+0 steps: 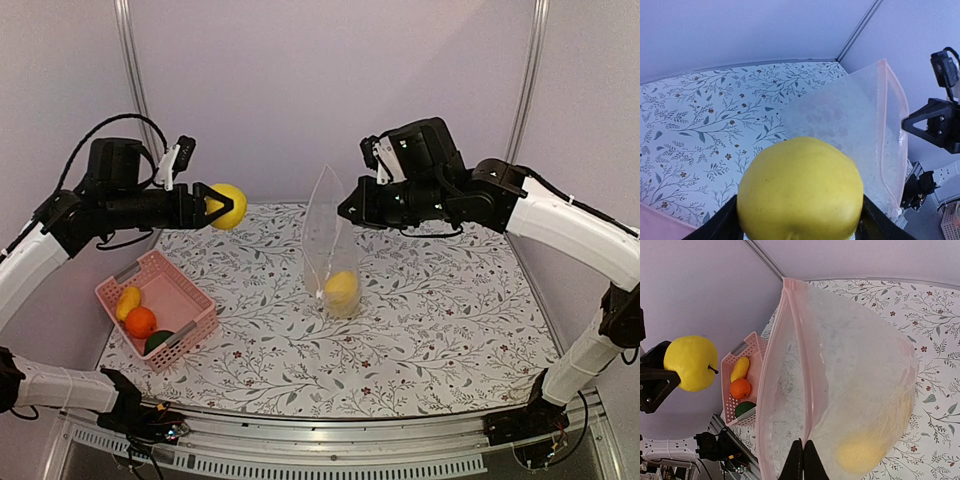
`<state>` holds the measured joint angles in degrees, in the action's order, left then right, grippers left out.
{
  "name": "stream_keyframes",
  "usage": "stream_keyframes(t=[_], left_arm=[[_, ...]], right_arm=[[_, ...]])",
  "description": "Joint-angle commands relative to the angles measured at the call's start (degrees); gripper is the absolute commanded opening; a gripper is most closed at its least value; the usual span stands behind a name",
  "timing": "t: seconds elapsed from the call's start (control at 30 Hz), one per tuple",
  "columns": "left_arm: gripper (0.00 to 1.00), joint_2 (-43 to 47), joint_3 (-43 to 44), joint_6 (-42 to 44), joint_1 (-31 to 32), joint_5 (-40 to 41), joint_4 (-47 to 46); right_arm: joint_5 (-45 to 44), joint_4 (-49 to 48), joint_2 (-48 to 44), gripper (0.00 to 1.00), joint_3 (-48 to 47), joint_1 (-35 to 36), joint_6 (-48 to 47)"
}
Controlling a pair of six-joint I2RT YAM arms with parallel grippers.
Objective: Place the food in the zip-top bag and seal the zipper
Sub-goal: Place the fake fruit in the zipper food storage bag.
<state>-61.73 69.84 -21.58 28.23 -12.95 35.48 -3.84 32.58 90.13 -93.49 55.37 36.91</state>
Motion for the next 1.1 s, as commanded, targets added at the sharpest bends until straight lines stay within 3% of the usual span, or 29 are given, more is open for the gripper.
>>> stream_keyframes(t=[0.0,0.5,0.77,1.07], left_arm=[[0.68,0.1,4.2,-2.2,6.4,-3.6,-5.8],[0.67,-10.4,8.7,-5.0,23.2,-2.6,-15.8],[0.67,-16.4,9.9,-6.2,24.9,-2.9,-17.4],[0.67,-18.9,11.9,-4.9,24.9,10.5,-9.7]], right_arm=[[0.6,0.2,0.9,0.0,-1.8,0.0,0.6],[1.0,0.2,1.4,0.0,-2.3,0.0,0.4],[0.9,0.7,0.9,0.0,-2.4,0.0,0.3],[0.8,1.1,0.1,0.0,-2.4,0.0,0.0]])
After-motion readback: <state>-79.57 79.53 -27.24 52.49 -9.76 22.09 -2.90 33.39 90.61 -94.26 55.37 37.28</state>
